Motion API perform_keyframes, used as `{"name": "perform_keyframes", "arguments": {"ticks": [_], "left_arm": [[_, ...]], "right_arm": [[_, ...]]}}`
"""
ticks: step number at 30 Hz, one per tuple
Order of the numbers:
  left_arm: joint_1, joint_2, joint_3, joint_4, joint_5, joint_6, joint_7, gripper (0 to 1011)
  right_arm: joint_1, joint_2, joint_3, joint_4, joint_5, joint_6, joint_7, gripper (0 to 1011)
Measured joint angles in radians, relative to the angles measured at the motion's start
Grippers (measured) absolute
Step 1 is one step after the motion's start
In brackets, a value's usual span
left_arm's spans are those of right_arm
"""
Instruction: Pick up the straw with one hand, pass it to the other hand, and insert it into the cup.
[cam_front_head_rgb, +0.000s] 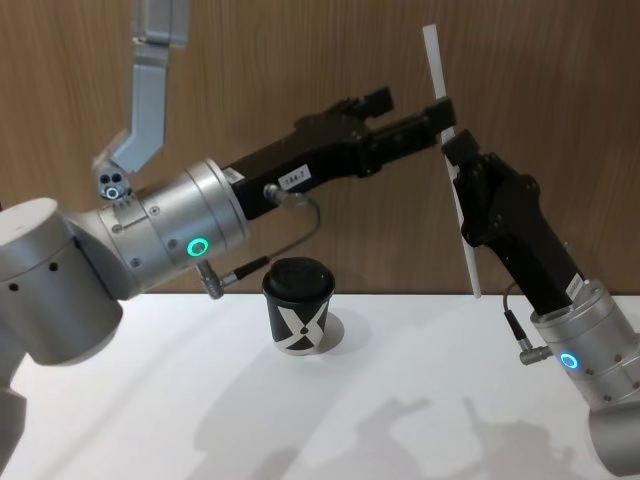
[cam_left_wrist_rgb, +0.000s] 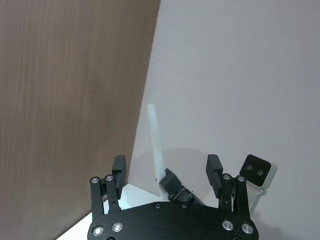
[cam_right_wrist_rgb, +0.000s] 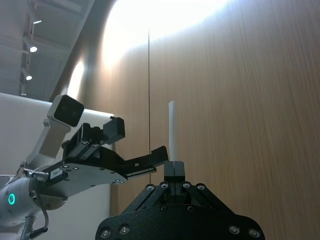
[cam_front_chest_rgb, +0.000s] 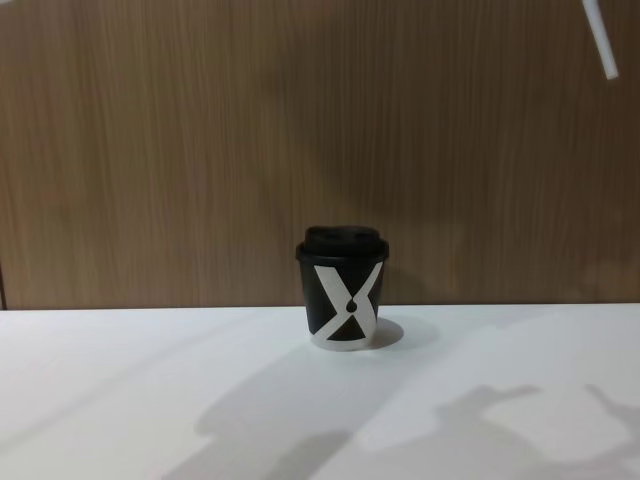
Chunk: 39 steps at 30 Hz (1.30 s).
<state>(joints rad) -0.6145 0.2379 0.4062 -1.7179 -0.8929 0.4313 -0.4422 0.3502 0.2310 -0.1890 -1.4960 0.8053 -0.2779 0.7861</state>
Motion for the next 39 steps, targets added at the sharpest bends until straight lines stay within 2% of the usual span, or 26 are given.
{"name": "perform_keyframes", "arguments": {"ticks": [39], "left_arm": [[-0.07, -0.057, 0.073, 0.084, 0.017, -0.061, 0.042, 1002]], "right_arm": [[0.0, 0.0, 0.0, 0.0, 0.0, 0.0, 0.0, 2]]}}
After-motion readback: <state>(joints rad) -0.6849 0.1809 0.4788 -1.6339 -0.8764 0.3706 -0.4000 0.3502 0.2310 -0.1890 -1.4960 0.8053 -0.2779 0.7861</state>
